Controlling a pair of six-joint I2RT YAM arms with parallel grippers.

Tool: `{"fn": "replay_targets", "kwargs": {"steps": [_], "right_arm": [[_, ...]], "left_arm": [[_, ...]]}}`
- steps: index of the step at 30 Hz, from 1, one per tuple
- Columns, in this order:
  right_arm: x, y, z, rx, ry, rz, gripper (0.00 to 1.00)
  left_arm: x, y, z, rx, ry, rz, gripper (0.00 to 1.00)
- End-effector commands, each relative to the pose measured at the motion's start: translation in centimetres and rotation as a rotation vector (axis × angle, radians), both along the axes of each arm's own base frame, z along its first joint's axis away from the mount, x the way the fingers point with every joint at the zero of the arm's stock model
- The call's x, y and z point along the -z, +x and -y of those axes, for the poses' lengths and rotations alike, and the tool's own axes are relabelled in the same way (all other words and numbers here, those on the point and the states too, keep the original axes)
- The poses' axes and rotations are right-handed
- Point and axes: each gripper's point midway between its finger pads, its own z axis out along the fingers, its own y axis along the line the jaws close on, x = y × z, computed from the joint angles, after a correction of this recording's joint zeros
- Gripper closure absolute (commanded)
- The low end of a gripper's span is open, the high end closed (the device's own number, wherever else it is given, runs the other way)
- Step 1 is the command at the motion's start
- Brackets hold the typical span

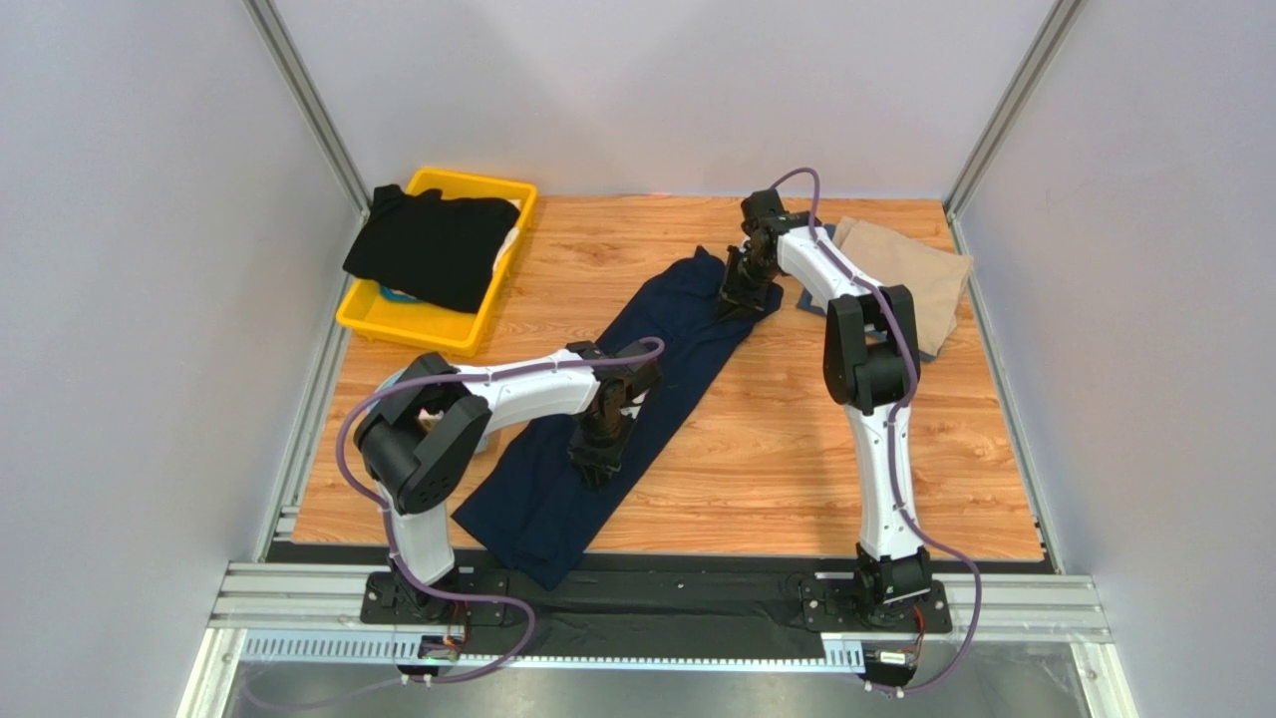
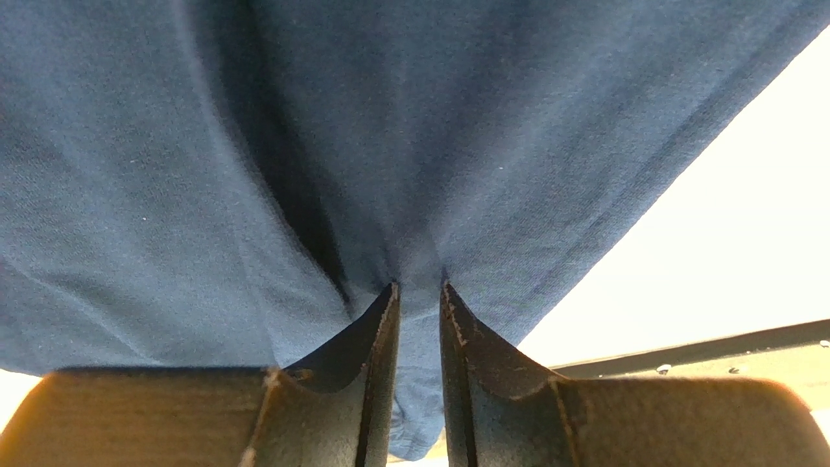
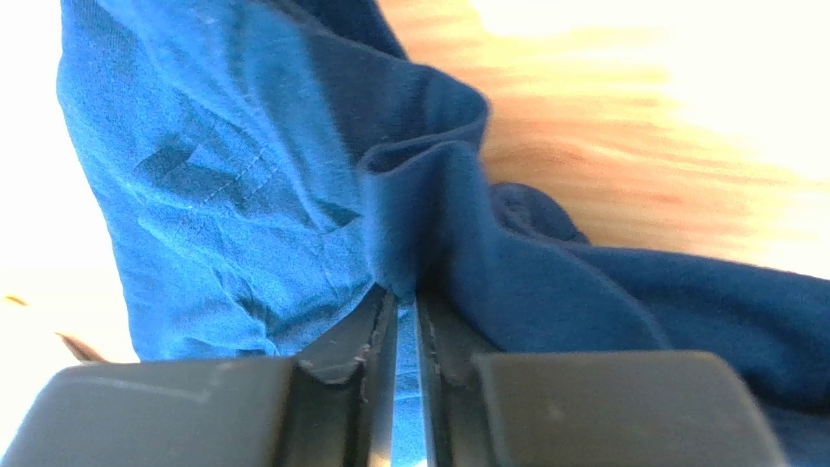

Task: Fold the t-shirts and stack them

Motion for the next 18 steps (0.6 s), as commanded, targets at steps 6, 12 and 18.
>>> {"fn": "replay_targets", "kwargs": {"steps": [6,12,18], "right_arm": [[4.1,1.0,-0.8,0.012,0.059,-0.056,1.00],[4.0,2.3,-1.1,0.029,0.159,-0.053,1.00],[3.3,3.6,-1.8,0.028,0.199,-0.022,1.00]], "left_arm": [[-0.8,1.9,-1.6,-0.072,0.001,0.040,0.71],[-1.6,2.3,-1.4,-0.104,-0.029,0.048,0.72],[-1.1,2.0,-1.6,-0.120,-0.015,0.035,0.72]]}}
